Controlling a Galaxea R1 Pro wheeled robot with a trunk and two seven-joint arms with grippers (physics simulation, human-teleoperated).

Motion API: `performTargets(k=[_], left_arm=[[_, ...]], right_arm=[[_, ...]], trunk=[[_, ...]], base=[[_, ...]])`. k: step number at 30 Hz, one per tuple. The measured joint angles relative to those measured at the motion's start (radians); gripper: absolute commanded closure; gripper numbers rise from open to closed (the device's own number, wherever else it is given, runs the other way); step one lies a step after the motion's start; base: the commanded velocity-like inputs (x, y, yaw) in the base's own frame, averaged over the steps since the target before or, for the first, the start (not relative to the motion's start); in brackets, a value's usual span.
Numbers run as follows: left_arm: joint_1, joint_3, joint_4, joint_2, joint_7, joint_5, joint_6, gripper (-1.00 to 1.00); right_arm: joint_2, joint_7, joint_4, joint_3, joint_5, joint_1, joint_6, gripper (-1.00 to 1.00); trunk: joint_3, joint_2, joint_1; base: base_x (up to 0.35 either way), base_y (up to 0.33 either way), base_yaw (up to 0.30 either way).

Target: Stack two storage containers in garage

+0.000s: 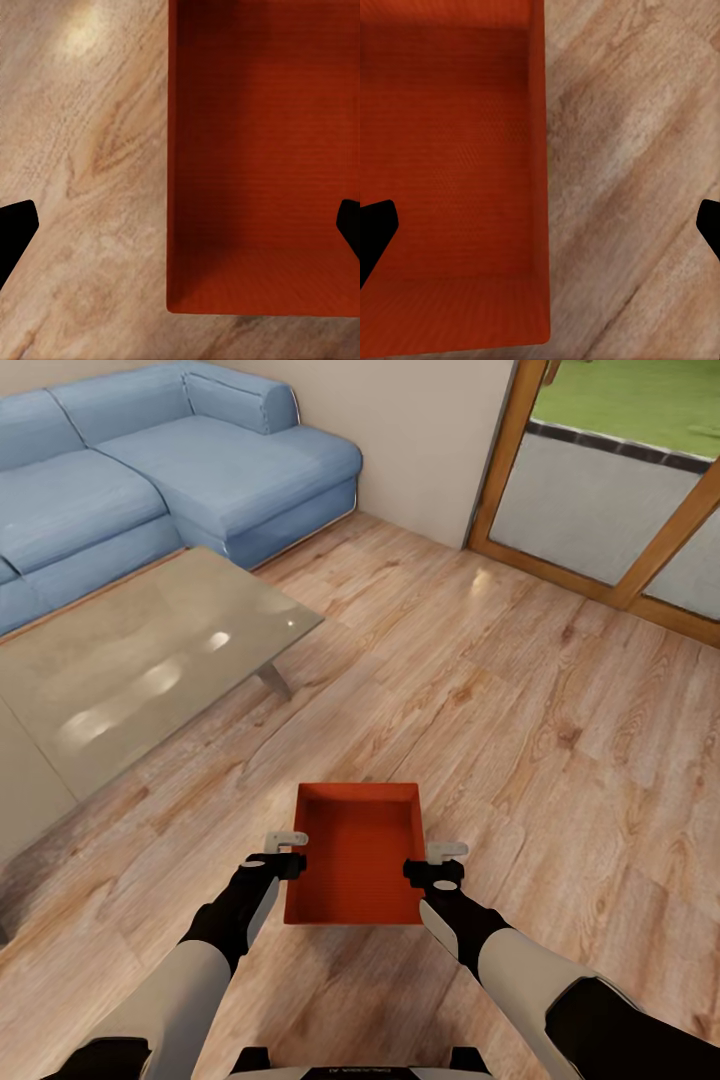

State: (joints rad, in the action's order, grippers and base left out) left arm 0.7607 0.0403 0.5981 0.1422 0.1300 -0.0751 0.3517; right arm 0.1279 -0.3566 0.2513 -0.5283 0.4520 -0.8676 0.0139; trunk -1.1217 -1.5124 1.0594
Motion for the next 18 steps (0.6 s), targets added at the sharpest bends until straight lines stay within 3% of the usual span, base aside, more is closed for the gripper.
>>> performTargets(k=[5,11,18], left_arm=[[0.000,0.000,-0.001,-0.001,0.000,0.000,0.000,-1.00],[0.000,0.000,-0.005,0.000,0.000,0.000,0.000,-1.00],[0.000,0.000,-0.004,0.001,0.000,0.000,0.000,-1.00]], right_arm=[[0.000,0.000,0.000,0.000,0.000,0.000,0.000,-1.00],[0.000,0.000,0.000,0.000,0.000,0.000,0.000,-1.00],[0.000,0.000,0.000,0.000,0.000,0.000,0.000,-1.00]], trunk=[[-0.016,-0.035,0.019],[-0.016,-0.035,0.019],[-0.038,-0.084,0.046]], base=[[0.000,0.000,0.000],[0.000,0.000,0.000],[0.000,0.000,0.000]])
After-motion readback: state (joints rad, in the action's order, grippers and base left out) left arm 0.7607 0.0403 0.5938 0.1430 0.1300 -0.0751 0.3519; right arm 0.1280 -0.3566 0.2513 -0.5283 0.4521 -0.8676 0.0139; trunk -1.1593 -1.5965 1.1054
